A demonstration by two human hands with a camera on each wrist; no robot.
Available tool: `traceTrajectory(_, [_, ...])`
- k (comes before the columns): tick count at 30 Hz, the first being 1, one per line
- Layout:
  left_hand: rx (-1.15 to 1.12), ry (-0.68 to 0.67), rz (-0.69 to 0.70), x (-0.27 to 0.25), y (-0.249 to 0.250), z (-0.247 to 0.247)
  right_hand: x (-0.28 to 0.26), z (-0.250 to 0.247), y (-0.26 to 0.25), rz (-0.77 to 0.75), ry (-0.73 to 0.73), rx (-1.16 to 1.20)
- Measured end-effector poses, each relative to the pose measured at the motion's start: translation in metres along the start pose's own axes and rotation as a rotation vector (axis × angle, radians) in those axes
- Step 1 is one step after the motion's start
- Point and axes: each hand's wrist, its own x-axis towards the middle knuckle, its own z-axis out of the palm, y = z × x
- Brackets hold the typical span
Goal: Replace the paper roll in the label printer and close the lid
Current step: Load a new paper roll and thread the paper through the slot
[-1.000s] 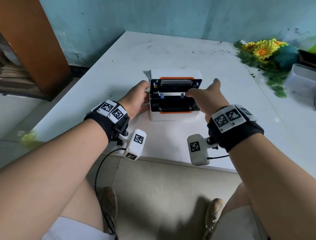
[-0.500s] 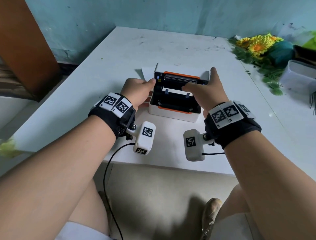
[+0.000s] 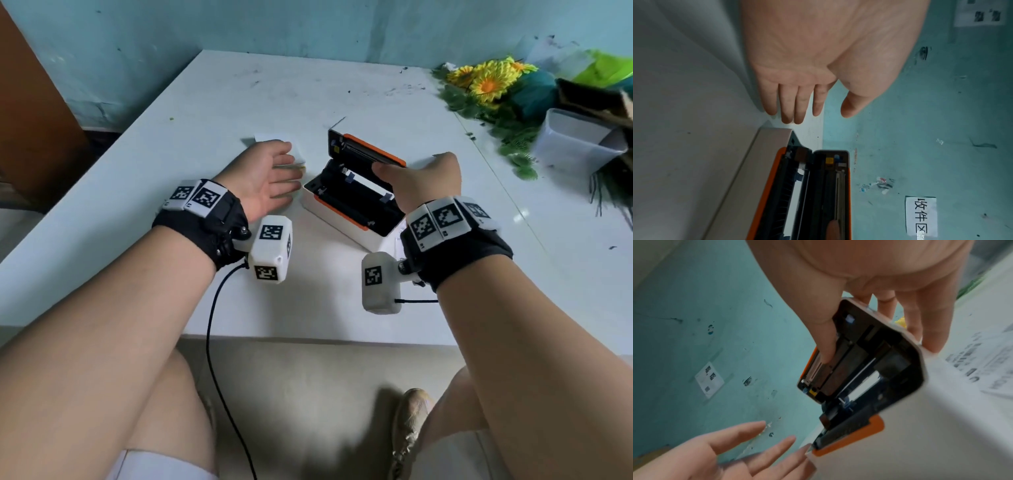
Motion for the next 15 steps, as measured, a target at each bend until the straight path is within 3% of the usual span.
traceTrajectory(6, [0.055,0.048,-0.005,-0.012,-0.010,0.005,0.003,-0.013,0.003,0.198,0.022,0.190])
traceTrajectory(15, [0.120,0.059,-0.011,-0.026,-0.021,-0.002,-0.023,-0.003,-0.015,0.228,0.093,0.155])
